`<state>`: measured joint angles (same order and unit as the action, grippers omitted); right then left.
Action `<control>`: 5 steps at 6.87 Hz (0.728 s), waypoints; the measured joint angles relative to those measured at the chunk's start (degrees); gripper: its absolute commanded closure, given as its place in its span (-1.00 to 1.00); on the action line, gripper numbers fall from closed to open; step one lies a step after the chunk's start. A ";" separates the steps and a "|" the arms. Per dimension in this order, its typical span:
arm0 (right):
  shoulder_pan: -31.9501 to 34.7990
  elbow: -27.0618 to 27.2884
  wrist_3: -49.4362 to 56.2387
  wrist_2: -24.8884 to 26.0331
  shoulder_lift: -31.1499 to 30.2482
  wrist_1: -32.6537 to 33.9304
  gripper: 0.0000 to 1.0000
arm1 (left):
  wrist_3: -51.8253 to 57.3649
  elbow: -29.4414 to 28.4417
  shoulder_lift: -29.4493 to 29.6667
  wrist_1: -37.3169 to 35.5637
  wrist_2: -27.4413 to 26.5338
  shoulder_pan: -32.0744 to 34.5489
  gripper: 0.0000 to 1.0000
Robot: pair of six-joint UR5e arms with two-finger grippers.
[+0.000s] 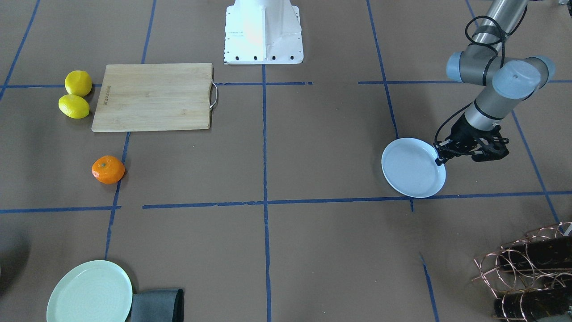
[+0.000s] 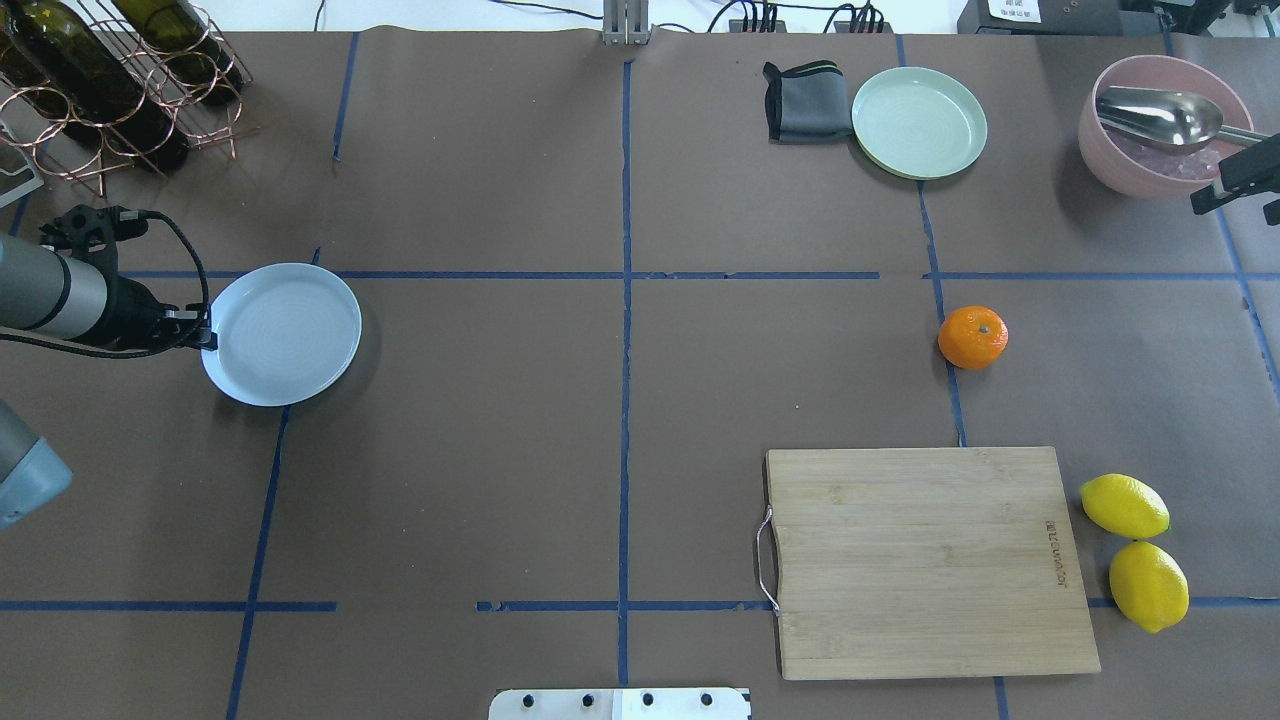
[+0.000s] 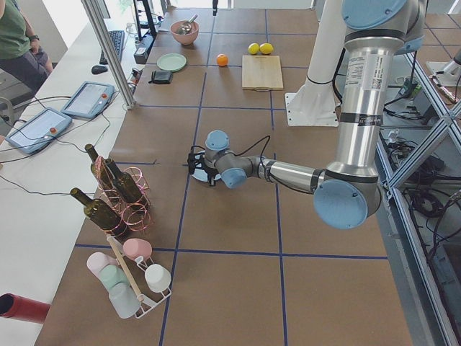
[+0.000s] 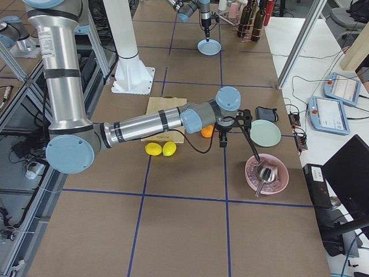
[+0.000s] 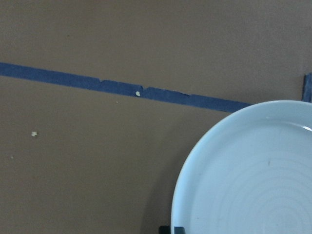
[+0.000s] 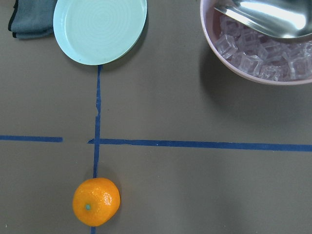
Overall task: Pick orange to plate
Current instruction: 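Reach the left gripper to the light blue plate and grip its rim, then slide the blue plate toward center with left gripper while right arm reaches out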
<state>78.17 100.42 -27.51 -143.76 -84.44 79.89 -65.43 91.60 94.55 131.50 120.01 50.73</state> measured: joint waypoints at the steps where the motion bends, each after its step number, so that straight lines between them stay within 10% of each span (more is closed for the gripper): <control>1: -0.26 0.14 -0.27 0.03 0.04 0.00 -1.00 | -0.03 2.59 0.51 -3.32 3.71 2.54 1.00; 5: -4.83 1.35 -4.52 4.71 0.43 -0.16 -1.00 | -14.61 5.90 17.37 -20.40 7.15 3.02 1.00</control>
<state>73.35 101.76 -32.04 -139.05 -84.01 79.73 -80.04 97.50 111.92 111.10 127.16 53.75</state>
